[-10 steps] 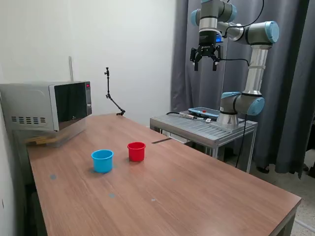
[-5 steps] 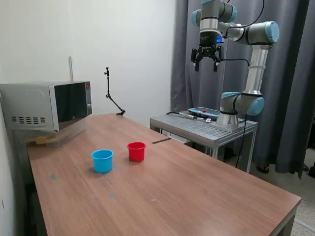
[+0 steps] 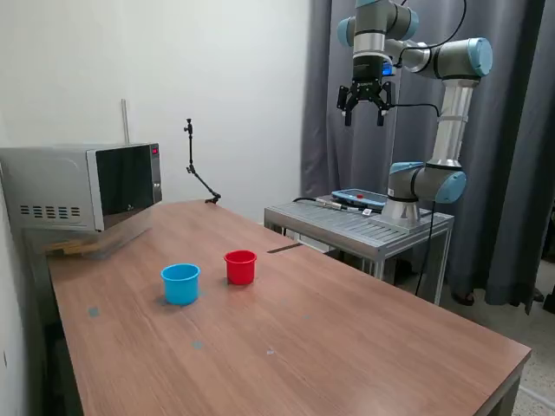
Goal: Place red objects in the red bin, and blue objects in the blue bin.
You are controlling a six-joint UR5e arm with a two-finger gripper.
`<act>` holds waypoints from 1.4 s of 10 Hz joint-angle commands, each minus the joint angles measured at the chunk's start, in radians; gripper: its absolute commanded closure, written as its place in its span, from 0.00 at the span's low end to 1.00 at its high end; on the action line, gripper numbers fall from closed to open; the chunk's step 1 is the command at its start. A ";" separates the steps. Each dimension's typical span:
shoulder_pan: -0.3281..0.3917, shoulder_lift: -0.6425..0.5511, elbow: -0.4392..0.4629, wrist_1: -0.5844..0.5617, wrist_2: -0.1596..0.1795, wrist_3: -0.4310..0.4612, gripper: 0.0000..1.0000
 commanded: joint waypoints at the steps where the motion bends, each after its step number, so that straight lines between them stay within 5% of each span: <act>1: 0.000 0.000 0.015 -0.001 0.000 -0.003 0.00; 14: -0.002 0.000 0.035 0.005 0.000 -0.008 0.00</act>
